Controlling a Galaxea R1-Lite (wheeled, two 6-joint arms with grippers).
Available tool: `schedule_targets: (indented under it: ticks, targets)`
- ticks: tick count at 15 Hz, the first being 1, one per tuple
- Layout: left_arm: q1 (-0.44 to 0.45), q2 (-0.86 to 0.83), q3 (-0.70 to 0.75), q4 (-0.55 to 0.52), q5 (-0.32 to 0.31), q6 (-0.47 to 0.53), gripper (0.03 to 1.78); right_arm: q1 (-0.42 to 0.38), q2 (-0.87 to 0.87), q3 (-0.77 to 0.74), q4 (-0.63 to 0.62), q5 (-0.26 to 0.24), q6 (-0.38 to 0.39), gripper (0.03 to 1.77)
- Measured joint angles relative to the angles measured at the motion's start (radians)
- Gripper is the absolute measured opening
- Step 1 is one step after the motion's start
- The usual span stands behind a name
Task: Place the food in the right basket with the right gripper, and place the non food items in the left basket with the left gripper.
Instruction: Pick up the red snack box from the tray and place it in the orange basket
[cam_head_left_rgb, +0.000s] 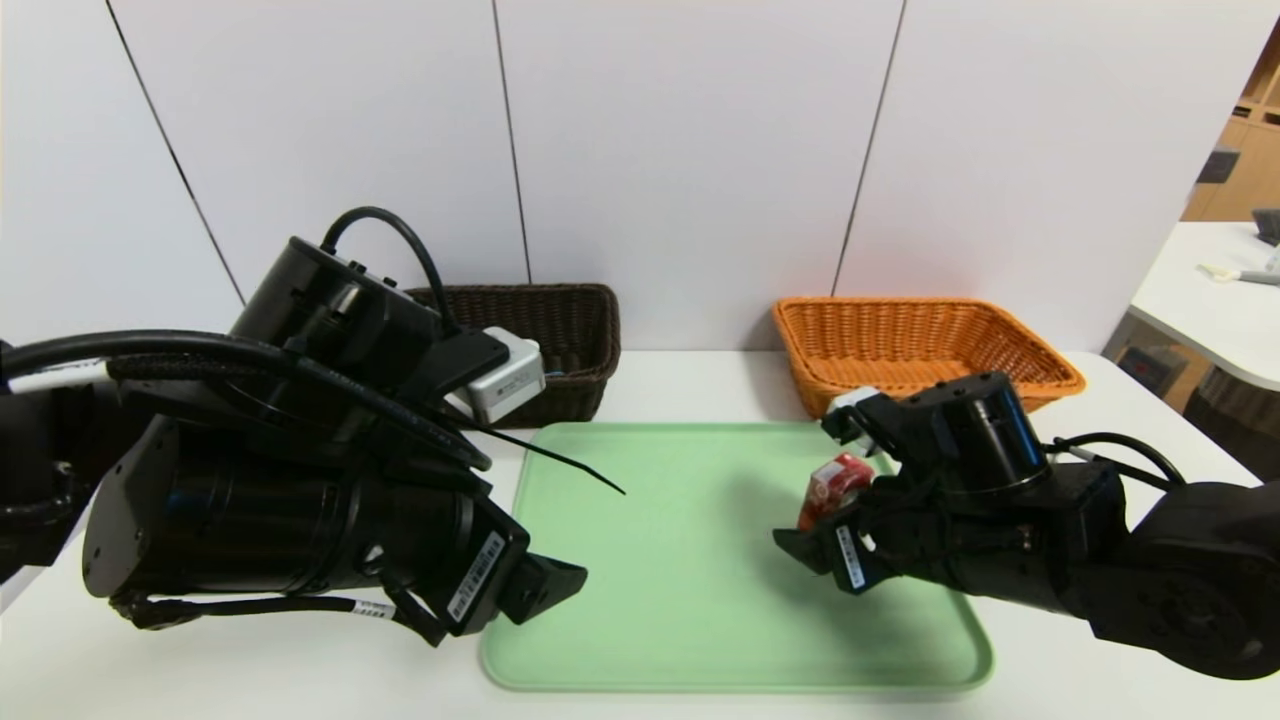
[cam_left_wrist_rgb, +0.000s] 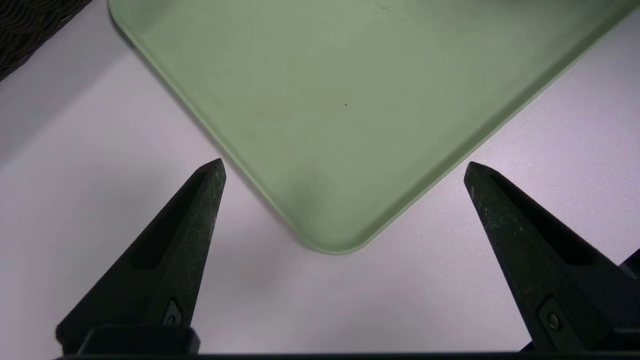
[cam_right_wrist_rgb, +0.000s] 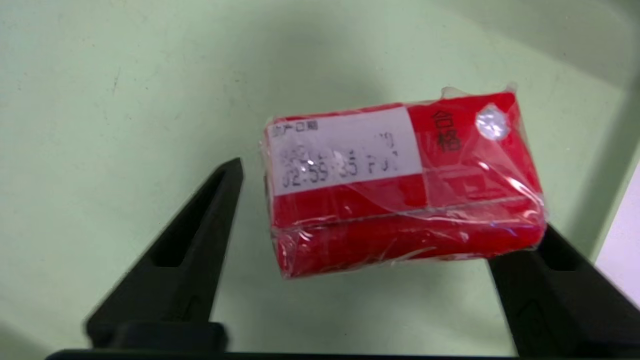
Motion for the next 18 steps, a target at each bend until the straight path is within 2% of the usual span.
schedule_targets:
  ticks: [2,5,7,14,18]
  targets:
    - [0.000,0.001,0.000,0.000,0.000,0.000,1.69,0.000,-0.001,0.000,-0.001,-0.003,0.000,1.08]
    - [0.000,0.001,0.000,0.000,0.000,0.000,1.69,0.000,-0.009,0.001,-0.001,-0.001,0.000,0.78]
    - [0.000,0.001,0.001,0.000,0.000,0.000,1.69,0.003,-0.023,0.001,0.000,0.003,0.000,0.42]
    - [0.000,-0.003,0.003,0.002,0.001,0.011,1.69,-0.002,-0.134,-0.052,0.001,-0.002,-0.001,0.42]
    - [0.000,-0.002,0.004,0.002,0.000,0.012,1.69,-0.024,-0.220,-0.161,0.016,-0.004,-0.014,0.42]
